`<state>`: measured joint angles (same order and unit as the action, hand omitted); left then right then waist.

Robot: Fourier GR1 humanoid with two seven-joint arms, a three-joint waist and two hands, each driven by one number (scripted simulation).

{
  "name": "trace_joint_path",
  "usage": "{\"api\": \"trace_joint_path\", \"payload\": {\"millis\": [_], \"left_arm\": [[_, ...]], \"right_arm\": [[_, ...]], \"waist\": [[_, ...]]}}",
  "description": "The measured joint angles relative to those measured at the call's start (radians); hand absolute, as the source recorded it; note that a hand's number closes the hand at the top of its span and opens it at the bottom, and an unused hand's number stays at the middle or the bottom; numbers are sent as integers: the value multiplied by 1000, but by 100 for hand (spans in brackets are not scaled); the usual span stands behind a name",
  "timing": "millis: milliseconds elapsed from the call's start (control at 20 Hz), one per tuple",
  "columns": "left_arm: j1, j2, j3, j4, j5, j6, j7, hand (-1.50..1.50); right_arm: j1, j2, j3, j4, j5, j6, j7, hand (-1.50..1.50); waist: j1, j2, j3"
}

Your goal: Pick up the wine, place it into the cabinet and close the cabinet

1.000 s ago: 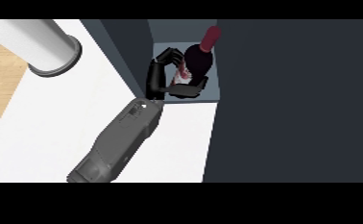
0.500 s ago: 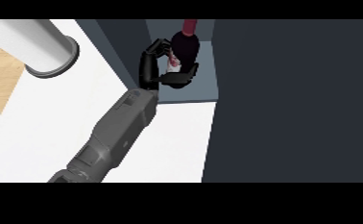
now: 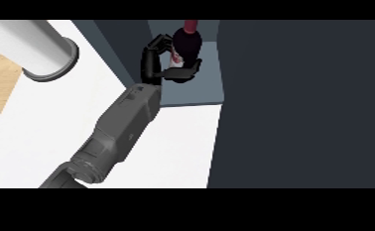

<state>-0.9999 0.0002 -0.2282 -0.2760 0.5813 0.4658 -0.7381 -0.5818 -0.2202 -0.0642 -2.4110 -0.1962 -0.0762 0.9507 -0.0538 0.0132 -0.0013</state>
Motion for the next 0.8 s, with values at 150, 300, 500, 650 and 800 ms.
{"api": "trace_joint_path", "payload": {"millis": [150, 300, 500, 650, 800], "left_arm": [[-32, 6, 12, 52, -11, 24, -20, 150], [-70, 12, 12, 101, -26, 73, -12, 150], [-110, 22, 13, 157, -44, 107, 4, 150], [-122, 23, 15, 183, -52, 110, 10, 150], [-125, 21, 20, 208, -55, 122, 16, 150]], "right_arm": [[-3, 2, 4, 2, -1, 2, -3, -150], [13, 8, 6, 3, -3, 11, -16, -150], [15, 16, 19, 1, -3, 11, -20, -150], [-5, 20, 24, 5, -2, 8, -25, -150], [-8, 19, 30, 5, -3, 11, -24, -150]], "waist": [[-3, 3, 0], [-12, 6, 1], [-22, 9, 1], [-25, 12, 0], [-32, 15, 0]]}}
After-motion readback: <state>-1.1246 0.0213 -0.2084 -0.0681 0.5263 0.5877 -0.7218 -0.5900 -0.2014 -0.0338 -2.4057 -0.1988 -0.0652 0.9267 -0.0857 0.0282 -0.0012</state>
